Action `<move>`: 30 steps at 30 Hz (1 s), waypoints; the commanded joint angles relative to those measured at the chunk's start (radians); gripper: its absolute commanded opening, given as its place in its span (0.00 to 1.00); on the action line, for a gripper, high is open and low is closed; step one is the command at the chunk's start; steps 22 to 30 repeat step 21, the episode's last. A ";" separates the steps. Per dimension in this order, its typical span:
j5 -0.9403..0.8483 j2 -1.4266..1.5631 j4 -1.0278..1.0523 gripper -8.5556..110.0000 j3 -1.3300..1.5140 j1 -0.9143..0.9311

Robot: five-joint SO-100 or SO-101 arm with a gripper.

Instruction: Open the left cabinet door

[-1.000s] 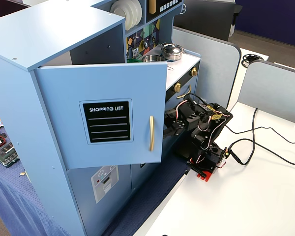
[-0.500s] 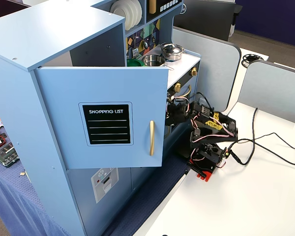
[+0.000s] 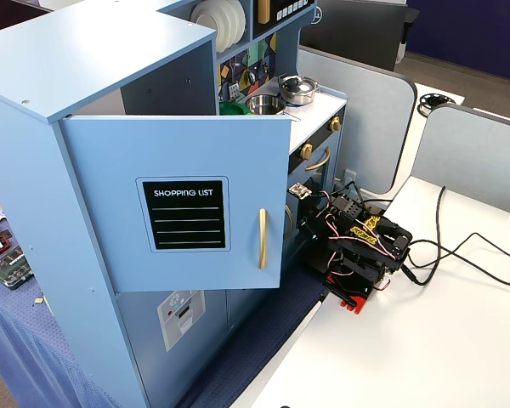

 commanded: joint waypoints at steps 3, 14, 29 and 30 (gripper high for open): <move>0.095 0.008 0.150 0.07 0.000 0.009; -0.025 0.009 0.342 0.08 0.000 0.029; -0.029 0.009 0.344 0.08 0.000 0.028; -0.029 0.009 0.344 0.08 0.000 0.028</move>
